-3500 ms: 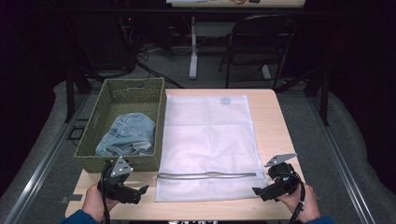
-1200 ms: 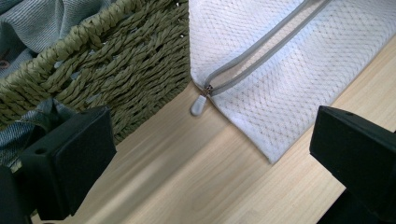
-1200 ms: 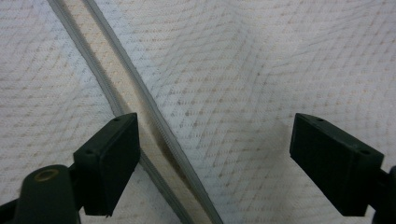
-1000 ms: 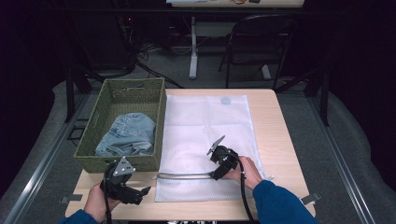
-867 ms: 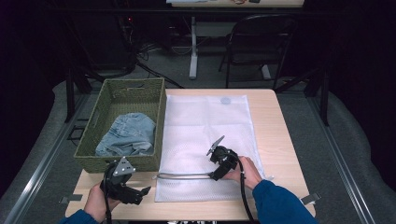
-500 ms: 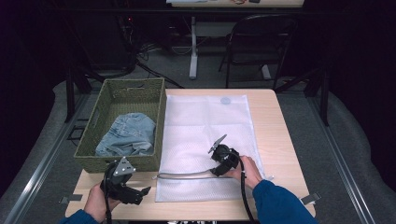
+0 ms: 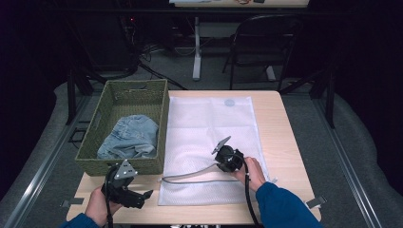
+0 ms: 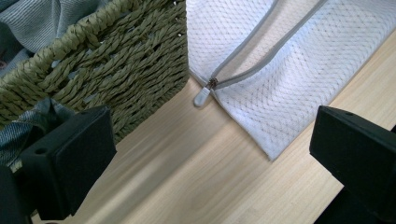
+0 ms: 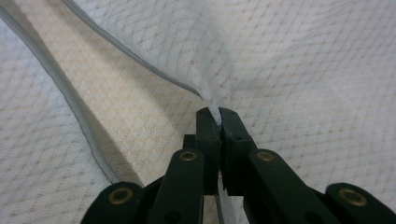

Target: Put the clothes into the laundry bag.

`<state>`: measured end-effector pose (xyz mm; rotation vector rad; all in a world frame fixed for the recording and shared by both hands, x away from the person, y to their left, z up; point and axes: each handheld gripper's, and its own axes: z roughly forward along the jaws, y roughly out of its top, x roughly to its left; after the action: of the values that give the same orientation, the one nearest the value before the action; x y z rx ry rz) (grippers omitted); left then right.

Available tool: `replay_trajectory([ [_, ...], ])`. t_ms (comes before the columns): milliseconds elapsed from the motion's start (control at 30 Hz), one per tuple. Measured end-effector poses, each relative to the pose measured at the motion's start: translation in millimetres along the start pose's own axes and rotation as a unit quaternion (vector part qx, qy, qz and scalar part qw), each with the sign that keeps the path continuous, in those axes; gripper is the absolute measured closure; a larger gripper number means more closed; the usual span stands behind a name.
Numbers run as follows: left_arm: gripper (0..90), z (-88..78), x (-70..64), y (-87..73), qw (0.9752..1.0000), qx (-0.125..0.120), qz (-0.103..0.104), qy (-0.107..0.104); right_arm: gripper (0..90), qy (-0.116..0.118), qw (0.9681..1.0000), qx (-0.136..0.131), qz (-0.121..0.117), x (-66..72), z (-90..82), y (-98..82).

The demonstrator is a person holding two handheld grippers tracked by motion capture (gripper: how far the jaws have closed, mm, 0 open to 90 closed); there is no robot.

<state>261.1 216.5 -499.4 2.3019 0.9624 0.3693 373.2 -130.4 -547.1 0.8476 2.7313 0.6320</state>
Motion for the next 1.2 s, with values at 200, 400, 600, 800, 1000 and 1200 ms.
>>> replay_trajectory([
  [200, 1.2, -0.9, -0.4, 0.5, 0.9997, -0.005, 0.008, -0.023, 88.1, 0.003, 0.9998, -0.02, 0.002, -4.6, -11.3, 1.9],
  [400, 0.6, -1.5, 1.2, 0.2, 0.9996, -0.008, 0.006, -0.027, 88.1, -0.002, 0.9995, -0.033, 0.001, -5.0, -21.3, 5.6],
  [600, 1.2, -5.9, 4.8, 0.2, 0.9987, -0.031, 0.003, -0.041, 88.1, -0.011, 0.998, -0.062, -0.002, -7.2, -35.4, 10.8],
  [800, 3.7, -8.9, 4.3, 2.9, 0.9989, -0.033, 0.007, -0.032, 88.1, -0.017, 0.9961, -0.087, -0.007, -9.3, -47.8, 15.2],
  [1000, 0.2, -21.4, 5.0, 12.2, 0.9969, -0.031, 0.054, -0.049, 88.2, -0.01, 0.9965, -0.083, -0.01, -10.5, -45.7, 15.0],
  [1200, 0.0, -34.6, 16.8, 26.5, 0.9942, -0.05, 0.082, -0.048, 88.2, -0.004, 0.9967, -0.08, -0.014, -13.0, -44.3, 14.1],
])
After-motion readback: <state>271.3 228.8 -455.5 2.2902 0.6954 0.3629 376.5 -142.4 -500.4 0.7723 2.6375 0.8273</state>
